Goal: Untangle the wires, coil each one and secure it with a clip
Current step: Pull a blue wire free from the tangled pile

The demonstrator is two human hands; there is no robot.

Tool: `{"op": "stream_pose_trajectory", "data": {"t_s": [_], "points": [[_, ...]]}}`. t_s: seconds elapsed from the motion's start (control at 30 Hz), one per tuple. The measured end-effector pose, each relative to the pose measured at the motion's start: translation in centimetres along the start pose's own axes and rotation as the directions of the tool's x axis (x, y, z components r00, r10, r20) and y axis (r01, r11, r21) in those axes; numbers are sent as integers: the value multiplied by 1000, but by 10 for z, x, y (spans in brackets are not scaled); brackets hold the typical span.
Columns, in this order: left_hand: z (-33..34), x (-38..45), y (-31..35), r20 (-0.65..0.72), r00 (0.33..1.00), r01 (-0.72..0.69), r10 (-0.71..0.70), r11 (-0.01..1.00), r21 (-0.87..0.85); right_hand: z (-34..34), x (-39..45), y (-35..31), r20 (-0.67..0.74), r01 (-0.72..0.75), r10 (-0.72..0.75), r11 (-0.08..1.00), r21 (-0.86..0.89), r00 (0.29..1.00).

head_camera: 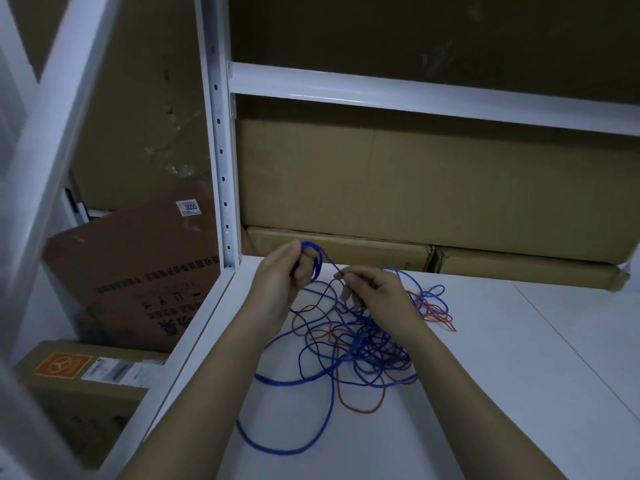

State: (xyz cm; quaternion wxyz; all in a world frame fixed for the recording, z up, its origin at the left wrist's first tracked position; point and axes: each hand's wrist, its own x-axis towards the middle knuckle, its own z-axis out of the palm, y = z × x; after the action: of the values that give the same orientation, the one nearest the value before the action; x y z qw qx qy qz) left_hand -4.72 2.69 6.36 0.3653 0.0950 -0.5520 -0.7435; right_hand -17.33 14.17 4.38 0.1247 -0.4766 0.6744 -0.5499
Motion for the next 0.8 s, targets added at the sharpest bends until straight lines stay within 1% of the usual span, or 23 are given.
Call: {"op": "stream_pose_trajectory", "data": {"t_s": [0.07,0.17,0.2,0.23,0.27,0.3,0.33,0.37,0.4,0.43,0.47,0.53,0.6,0.63,0.7,0.8], "points": [[0,3,-1,-45,999,0,-5,994,-105,1,-2,1,85,-42,46,998,-41,995],[0,11,2,-119,993,-42,13,969,-245,2,0,-2,205,-79,121,976,-203,971],[1,13,4,-134,990,-66,30,960,-270,2,1,-3,222,-76,131,967,-241,966],[3,16,5,-141,989,-90,55,962,-257,4,0,-6,230,-72,134,963,-259,964],[5,18,6,-136,987,-118,91,972,-205,6,-2,-9,238,-63,130,961,-270,962],[8,19,5,-131,982,-151,136,983,-107,8,-4,-13,249,-41,116,957,-286,962],[9,20,3,-127,975,-179,181,984,22,11,-7,-16,256,-9,91,953,-304,962],[9,19,-1,-118,967,-202,225,963,176,14,-10,-18,257,23,63,949,-315,964],[7,19,-6,-92,957,-231,274,917,326,15,-12,-19,255,45,39,947,-317,966],[3,17,-11,-49,948,-259,316,849,460,16,-14,-20,247,54,25,950,-308,969],[-1,15,-16,10,946,-272,325,776,569,15,-15,-20,232,45,20,961,-273,973],[-8,11,-20,138,960,-265,244,628,732,9,-17,-21,197,-14,40,991,-131,980],[-12,7,-24,253,959,-281,125,504,817,3,-18,-23,199,-58,64,998,-35,978],[-13,5,-25,287,955,-289,79,470,834,1,-19,-22,199,-65,69,998,-29,978],[-15,1,-26,317,948,-290,16,454,843,-3,-20,-21,148,-84,87,996,-29,985],[-14,-4,-25,341,938,-275,-57,475,836,-10,-21,-17,91,-165,157,983,85,983]]}}
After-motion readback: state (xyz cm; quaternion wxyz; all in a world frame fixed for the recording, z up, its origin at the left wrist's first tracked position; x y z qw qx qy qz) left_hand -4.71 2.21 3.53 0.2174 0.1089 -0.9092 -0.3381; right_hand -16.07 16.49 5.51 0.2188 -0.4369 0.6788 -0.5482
